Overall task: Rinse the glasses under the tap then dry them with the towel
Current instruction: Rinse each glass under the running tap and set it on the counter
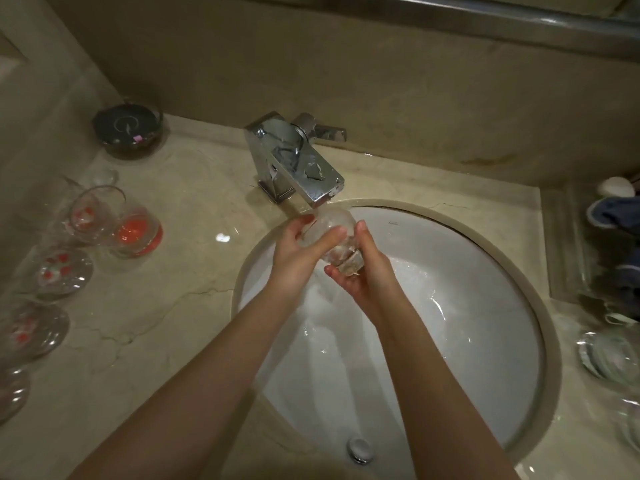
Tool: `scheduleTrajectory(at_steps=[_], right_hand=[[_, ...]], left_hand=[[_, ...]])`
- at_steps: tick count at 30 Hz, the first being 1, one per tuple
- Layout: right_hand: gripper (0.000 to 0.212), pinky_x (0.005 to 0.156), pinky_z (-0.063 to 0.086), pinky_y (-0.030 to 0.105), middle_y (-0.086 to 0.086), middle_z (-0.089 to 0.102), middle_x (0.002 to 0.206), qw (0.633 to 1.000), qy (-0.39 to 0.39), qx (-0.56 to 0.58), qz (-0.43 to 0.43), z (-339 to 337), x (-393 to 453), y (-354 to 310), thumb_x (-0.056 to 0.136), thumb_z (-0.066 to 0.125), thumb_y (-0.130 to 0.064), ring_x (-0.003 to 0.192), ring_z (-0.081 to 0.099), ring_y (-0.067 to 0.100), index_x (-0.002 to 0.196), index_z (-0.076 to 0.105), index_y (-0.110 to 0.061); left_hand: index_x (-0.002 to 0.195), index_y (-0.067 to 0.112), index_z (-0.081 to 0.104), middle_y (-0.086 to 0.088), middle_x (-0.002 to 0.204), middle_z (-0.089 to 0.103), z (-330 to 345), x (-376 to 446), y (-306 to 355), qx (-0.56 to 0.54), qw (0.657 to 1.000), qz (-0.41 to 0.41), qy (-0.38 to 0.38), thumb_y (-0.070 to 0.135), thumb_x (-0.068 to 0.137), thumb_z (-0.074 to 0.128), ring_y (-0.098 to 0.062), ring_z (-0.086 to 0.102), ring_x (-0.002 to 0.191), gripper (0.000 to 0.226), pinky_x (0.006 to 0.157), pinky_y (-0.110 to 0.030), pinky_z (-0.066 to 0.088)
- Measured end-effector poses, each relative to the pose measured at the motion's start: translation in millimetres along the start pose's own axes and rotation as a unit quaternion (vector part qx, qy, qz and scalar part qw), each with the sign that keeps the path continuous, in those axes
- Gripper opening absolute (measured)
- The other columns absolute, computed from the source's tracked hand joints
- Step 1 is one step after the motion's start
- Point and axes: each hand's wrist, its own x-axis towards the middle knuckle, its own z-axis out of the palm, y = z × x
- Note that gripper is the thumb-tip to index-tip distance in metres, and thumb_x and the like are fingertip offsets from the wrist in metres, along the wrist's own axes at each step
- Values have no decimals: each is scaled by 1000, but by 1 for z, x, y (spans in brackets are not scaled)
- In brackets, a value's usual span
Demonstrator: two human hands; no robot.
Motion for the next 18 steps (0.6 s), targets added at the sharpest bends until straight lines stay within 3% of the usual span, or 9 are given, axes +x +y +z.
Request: scheduleTrajectory(at_steps=[2, 4, 6, 8, 10, 12, 15, 17, 18], right_hand=[[45, 55, 54, 25, 8, 70, 84, 999, -3, 26, 35, 8, 0, 5, 93, 53, -53, 65, 67, 17, 98, 68, -12], [57, 49, 49, 22, 12, 67, 82, 998, -9, -9, 69, 13, 0, 10, 92, 46, -61, 58, 61, 18, 96, 68, -10], [64, 57, 52, 24, 15, 69, 81, 994, 1, -80, 80, 14, 1, 11, 91, 41, -66, 62, 64, 21, 94, 69, -9], [62, 66, 56, 29, 17, 72, 93, 989, 33, -139, 29, 14, 3, 11, 88, 48, -67, 76, 70, 23, 102, 67, -9], [57, 70, 59, 35, 13, 71, 100, 982, 60, -174, -41, 15, 6, 12, 86, 55, -64, 76, 71, 22, 110, 57, -13], [57, 76, 61, 43, 11, 68, 101, 977, 71, -197, -50, 18, 12, 16, 83, 57, -67, 81, 72, 24, 108, 51, -16], [76, 79, 59, 52, 16, 70, 107, 988, 56, -143, 14, 24, 15, 19, 77, 49, -79, 94, 71, 33, 112, 62, -12], [76, 83, 56, 58, 19, 71, 106, 994, 37, -97, 19, 26, 15, 20, 84, 37, -75, 96, 70, 35, 108, 69, -11], [72, 84, 56, 57, 17, 72, 106, 994, 40, -97, 15, 28, 16, 21, 85, 34, -73, 95, 71, 34, 107, 68, -14]], left_hand=[[128, 21, 58, -5, 120, 69, 4, 1, -4, -66, 997, -31, 6, 56, 51, 83, -21, 69, 104, 89, 90, -38, 55], [125, 22, 60, -9, 112, 71, 7, 5, -7, -111, 993, -42, 6, 50, 56, 84, -25, 71, 96, 78, 81, -38, 56], [113, 21, 68, -8, 102, 73, 6, 9, -8, -137, 989, -45, 18, 43, 64, 82, -25, 70, 91, 56, 83, -40, 55], [100, 18, 71, -6, 93, 74, 2, 13, -13, -128, 991, -44, 17, 42, 70, 78, -23, 70, 85, 40, 82, -38, 54], [103, 13, 69, -10, 95, 73, 3, 11, -16, -122, 992, -43, 6, 47, 71, 78, -23, 69, 81, 47, 66, -31, 52], [109, 12, 66, -13, 100, 73, 5, 10, -20, -136, 989, -54, 11, 51, 68, 82, -23, 68, 77, 60, 55, -26, 49], [115, 13, 65, -7, 99, 74, 11, 8, -20, -165, 983, -80, 34, 56, 68, 78, -23, 72, 84, 65, 76, -37, 57], [122, 16, 64, -5, 105, 74, 13, 8, -21, -162, 982, -83, 46, 57, 72, 75, -23, 72, 95, 66, 91, -40, 55], [123, 17, 63, -3, 105, 74, 14, 8, -22, -159, 982, -83, 52, 56, 74, 72, -22, 72, 95, 63, 90, -39, 55]])
